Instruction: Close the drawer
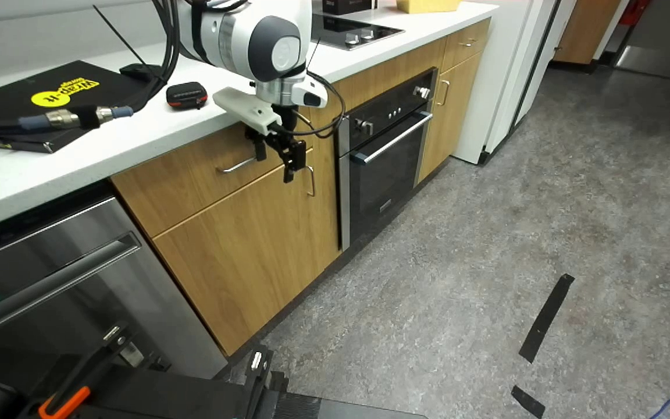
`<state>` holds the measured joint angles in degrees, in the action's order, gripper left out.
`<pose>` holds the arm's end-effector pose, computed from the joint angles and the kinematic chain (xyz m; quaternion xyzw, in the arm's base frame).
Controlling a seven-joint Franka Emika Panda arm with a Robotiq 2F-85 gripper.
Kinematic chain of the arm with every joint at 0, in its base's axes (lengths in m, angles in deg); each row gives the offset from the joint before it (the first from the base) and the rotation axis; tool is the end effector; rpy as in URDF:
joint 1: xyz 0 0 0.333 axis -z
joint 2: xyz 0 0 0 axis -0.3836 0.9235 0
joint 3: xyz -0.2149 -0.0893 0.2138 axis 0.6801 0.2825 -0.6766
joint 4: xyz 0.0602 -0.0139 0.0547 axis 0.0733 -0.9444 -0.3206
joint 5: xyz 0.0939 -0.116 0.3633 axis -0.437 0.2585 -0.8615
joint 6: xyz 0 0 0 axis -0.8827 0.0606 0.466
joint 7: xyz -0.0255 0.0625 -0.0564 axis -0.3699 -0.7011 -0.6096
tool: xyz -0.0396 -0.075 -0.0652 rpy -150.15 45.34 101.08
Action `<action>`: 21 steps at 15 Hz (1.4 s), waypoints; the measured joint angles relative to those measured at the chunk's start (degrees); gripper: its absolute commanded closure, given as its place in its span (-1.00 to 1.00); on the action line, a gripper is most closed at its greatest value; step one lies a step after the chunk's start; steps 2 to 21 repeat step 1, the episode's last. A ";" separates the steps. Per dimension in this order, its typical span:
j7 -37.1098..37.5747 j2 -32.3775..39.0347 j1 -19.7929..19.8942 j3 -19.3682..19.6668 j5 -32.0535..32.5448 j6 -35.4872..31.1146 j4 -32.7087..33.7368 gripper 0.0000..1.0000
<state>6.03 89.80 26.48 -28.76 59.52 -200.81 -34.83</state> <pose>0.6345 -0.0124 0.1239 -0.9620 0.2526 0.0558 0.0869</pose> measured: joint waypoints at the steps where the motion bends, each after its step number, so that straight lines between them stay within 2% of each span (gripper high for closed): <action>1: 0.00 0.00 -0.02 0.06 0.00 0.00 -0.03 -1.00; 21: 0.00 0.00 -0.02 0.06 0.00 0.00 -0.03 -1.00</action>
